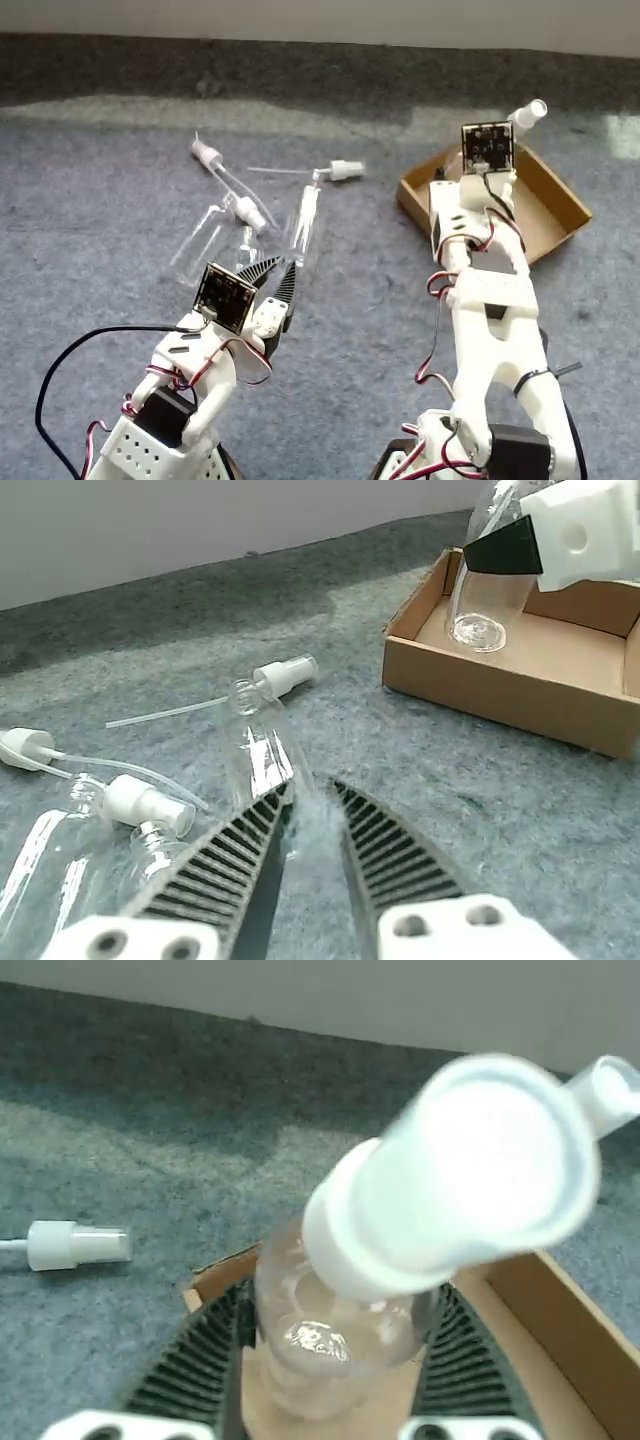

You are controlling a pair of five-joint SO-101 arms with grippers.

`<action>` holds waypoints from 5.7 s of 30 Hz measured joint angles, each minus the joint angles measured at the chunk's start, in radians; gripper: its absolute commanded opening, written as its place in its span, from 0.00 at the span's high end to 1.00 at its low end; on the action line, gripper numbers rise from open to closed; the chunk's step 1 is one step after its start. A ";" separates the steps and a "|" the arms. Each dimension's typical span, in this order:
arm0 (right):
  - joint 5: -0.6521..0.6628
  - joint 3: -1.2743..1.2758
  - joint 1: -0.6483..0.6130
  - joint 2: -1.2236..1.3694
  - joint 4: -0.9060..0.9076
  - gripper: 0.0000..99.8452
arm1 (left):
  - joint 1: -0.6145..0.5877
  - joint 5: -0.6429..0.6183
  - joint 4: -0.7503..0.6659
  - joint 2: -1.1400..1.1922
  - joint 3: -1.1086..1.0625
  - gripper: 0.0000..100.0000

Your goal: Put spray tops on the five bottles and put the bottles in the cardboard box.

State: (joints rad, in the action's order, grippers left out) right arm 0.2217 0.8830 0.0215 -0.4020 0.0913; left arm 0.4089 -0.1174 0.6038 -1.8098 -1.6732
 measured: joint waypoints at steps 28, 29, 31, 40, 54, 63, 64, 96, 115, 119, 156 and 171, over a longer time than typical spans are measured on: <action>-0.101 -0.229 -0.035 0.288 -0.011 0.92 | 0.000 0.000 0.000 0.000 0.000 1.00; -0.101 -0.235 -0.035 0.304 -0.011 0.92 | 0.000 0.000 0.000 0.000 0.000 1.00; -0.101 -0.250 -0.035 0.336 -0.011 0.92 | 0.000 0.000 0.000 0.000 0.000 1.00; -0.103 -0.296 -0.023 0.437 -0.011 0.91 | 0.000 0.000 0.000 0.000 0.000 1.00; -0.025 -0.296 -0.020 0.437 -0.011 0.79 | 0.000 0.000 0.000 0.000 0.000 1.00; -0.021 -0.296 -0.020 0.437 -0.011 0.71 | 0.000 0.000 0.000 0.000 0.000 1.00; -0.021 -0.296 -0.020 0.437 -0.011 0.70 | 0.000 0.000 0.000 0.000 0.000 1.00; -0.021 -0.296 -0.021 0.437 0.091 0.64 | 0.000 0.000 0.000 0.000 0.000 1.00; -0.021 -0.333 -0.060 0.020 0.529 0.64 | -0.080 0.000 0.000 0.000 0.000 1.00; -0.021 -0.333 -0.058 -0.118 0.606 0.64 | -0.150 0.000 0.000 0.000 0.000 0.99; -0.288 -0.740 -0.525 0.316 0.954 0.77 | -0.517 0.000 0.000 0.000 0.009 0.99; -0.512 -1.439 -0.546 1.042 1.140 0.61 | -0.554 0.000 -0.034 0.000 0.009 0.99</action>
State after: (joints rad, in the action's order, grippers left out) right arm -0.2908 -0.5562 -0.5247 0.6398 1.2313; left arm -0.1450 -0.1174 0.5700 -1.8098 -1.6640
